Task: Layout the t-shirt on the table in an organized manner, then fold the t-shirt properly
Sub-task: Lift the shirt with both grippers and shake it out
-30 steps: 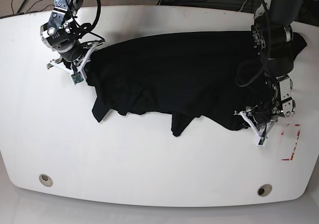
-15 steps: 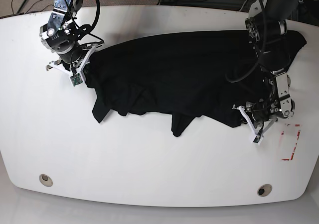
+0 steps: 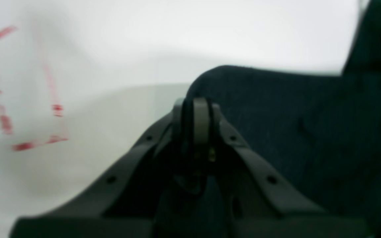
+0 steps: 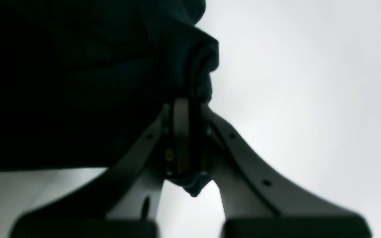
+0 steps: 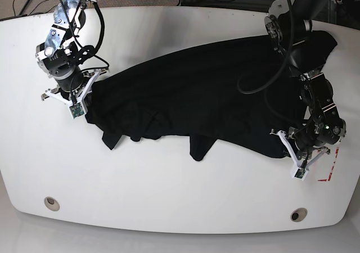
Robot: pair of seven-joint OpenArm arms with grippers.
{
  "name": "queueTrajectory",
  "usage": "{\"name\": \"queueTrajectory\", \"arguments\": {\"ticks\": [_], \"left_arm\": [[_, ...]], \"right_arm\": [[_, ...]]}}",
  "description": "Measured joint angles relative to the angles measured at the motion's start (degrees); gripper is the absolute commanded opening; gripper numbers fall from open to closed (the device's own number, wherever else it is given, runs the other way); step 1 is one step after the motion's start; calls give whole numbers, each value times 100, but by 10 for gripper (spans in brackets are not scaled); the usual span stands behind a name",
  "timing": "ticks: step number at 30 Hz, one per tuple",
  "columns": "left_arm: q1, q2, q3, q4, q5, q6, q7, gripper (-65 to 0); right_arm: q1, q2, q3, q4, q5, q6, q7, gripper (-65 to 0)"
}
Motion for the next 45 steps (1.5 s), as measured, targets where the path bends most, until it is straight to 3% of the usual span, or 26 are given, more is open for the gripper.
{"name": "queueTrajectory", "arguments": {"ticks": [9,18,30,36,45], "left_arm": [[-157,275,37,1220,-28,-13,579,-644],[-859,664,35,1823,-7,-15,802,-644],[-2269,898,160,1952,13,-15,992,-644],[-2804,909,448,2326,-7,-20,988,-644],[-4170,872,538,2444,20,-17,1362,-644]], "right_arm": [[442,254,-37,-11,50,39,-293,-650],[1368,734,-22,-238,46,37,-424,-650],[3220,1685,-101,-1051,83,42,-625,-647],[4354,2291,-752,-1303,61,37,-713,-647],[5928,2708,-1386,-1290,164,66,-903,-647]]}}
